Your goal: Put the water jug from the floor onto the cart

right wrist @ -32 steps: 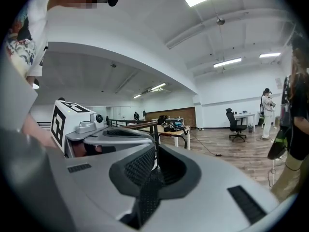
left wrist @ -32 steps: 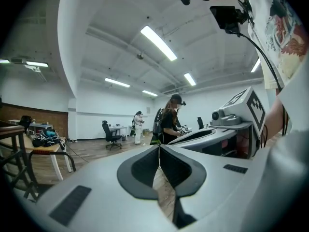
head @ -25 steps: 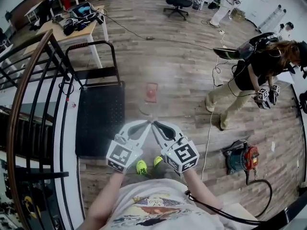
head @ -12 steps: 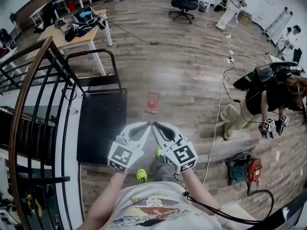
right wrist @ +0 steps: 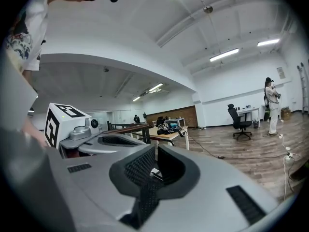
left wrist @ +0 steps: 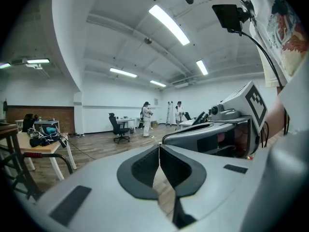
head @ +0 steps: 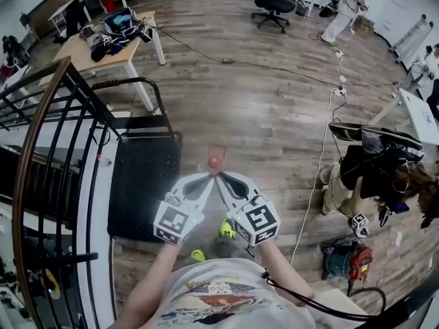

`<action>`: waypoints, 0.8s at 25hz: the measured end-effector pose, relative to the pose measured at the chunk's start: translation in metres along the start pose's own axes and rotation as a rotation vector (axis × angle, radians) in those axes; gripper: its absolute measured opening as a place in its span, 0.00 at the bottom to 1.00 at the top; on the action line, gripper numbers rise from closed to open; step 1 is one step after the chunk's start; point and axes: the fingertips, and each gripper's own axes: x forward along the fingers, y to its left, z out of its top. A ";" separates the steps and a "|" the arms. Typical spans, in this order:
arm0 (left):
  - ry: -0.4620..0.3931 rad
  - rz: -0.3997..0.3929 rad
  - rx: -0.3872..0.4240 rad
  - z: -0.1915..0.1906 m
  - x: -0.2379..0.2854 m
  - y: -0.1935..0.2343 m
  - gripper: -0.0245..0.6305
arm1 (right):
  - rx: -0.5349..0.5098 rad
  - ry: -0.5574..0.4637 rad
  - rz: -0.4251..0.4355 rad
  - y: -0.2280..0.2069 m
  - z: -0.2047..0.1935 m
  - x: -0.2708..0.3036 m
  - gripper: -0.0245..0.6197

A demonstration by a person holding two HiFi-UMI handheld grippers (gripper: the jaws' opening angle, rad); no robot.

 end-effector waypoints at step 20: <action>0.096 0.018 -0.015 -0.031 0.091 0.082 0.06 | 0.012 0.037 0.042 -0.079 -0.003 0.093 0.08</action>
